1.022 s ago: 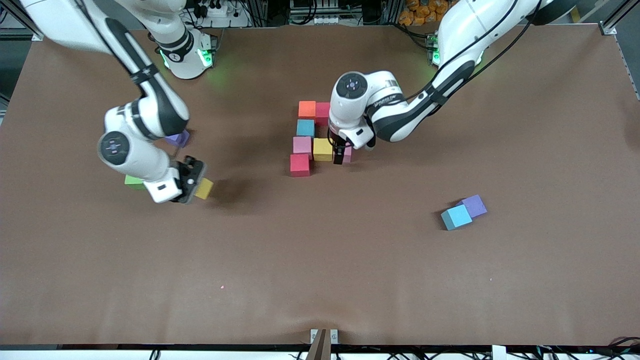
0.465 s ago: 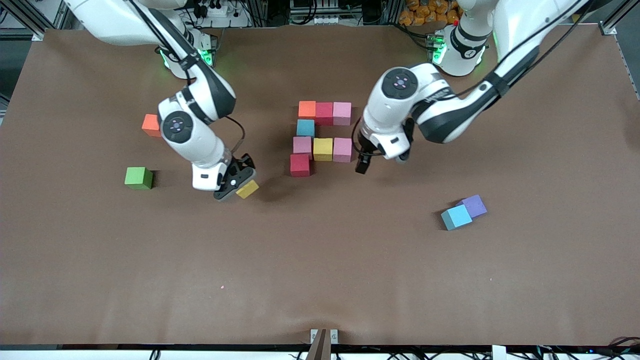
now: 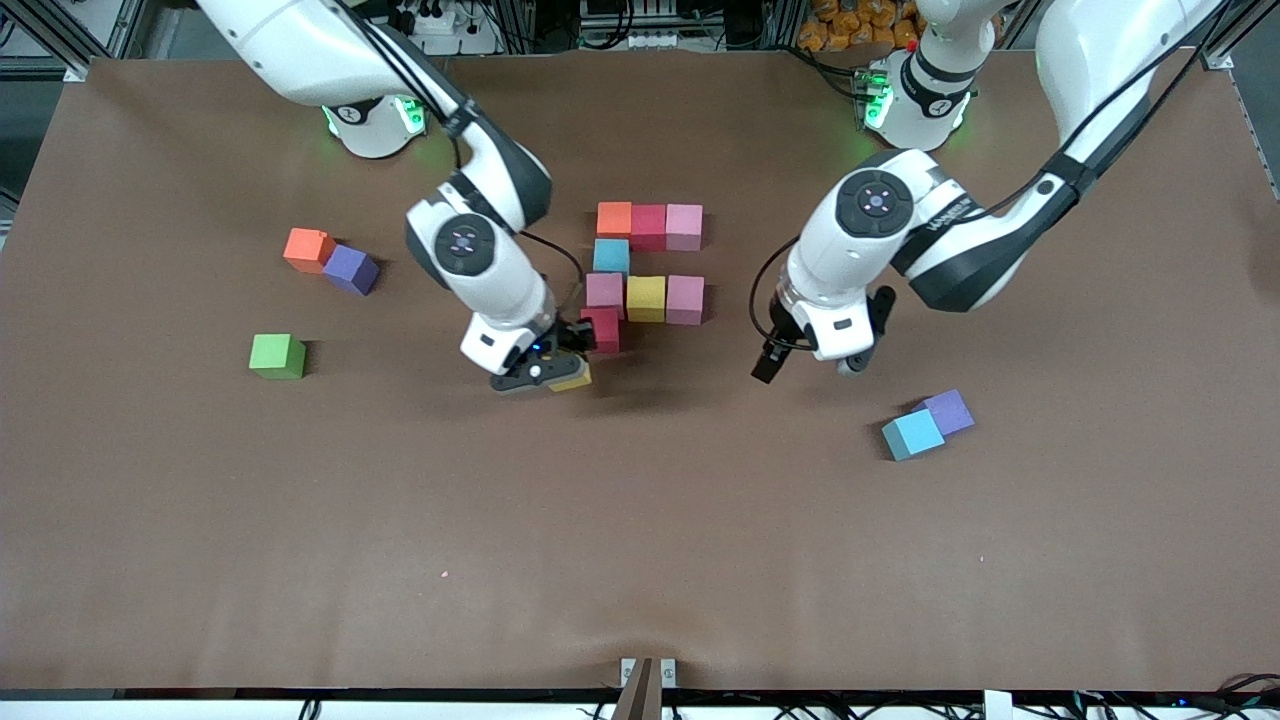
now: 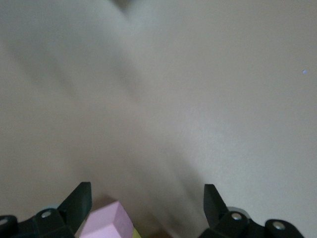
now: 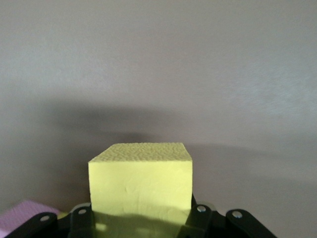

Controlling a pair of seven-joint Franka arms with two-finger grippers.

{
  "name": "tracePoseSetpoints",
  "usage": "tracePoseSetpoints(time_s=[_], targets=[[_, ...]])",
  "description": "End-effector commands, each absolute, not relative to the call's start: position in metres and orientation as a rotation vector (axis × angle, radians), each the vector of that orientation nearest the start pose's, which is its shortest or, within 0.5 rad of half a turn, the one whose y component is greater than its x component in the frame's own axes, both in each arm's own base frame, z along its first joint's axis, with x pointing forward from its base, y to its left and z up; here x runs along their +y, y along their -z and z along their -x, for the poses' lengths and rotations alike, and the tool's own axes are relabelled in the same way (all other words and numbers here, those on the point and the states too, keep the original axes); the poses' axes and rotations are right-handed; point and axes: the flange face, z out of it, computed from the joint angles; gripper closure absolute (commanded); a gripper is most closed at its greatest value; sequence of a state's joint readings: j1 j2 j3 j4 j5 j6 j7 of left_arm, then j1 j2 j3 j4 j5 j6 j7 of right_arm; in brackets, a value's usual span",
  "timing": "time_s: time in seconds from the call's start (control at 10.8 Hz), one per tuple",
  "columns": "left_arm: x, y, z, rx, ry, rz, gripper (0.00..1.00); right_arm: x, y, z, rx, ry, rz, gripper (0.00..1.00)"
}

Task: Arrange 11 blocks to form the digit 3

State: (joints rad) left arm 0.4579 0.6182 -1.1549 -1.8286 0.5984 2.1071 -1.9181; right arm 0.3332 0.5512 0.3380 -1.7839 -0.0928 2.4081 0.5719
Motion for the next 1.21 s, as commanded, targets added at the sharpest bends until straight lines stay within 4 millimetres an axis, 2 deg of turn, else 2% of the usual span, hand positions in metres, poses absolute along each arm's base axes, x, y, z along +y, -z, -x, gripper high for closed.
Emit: tracePoseSetpoints(time_s=[0.0,0.09,0.28,0.46,0.56,0.74,1.12], targets=[[-0.301,-0.375,-0.571,-1.385,0.020,2.901,0.00,0.422,-0.254,-0.557,0.001,0.007,3.002,0.69],[-0.289,-0.371,-0.581,-1.314,0.033,2.924,0.00,0.429,-0.249,-0.555,0.033,0.007,3.007,0.69],[-0.266,-0.361,-0.595,-1.061,0.054,2.996,0.00,0.436,-0.230,-0.549,0.036,-0.013,3.028,0.69],[-0.230,-0.344,-0.615,-0.762,0.067,3.041,0.00,0.435,-0.223,-0.546,0.003,-0.005,3.057,0.69],[-0.216,-0.337,-0.621,-0.569,0.047,3.076,0.00,0.435,-0.219,-0.543,0.007,-0.014,3.064,0.69],[-0.192,-0.326,-0.628,-0.118,0.013,3.117,0.00,0.450,-0.211,-0.529,0.038,-0.034,3.071,0.70],[-0.148,-0.301,-0.638,0.673,-0.060,3.041,0.00,0.449,-0.201,-0.519,0.010,-0.067,3.108,0.69]])
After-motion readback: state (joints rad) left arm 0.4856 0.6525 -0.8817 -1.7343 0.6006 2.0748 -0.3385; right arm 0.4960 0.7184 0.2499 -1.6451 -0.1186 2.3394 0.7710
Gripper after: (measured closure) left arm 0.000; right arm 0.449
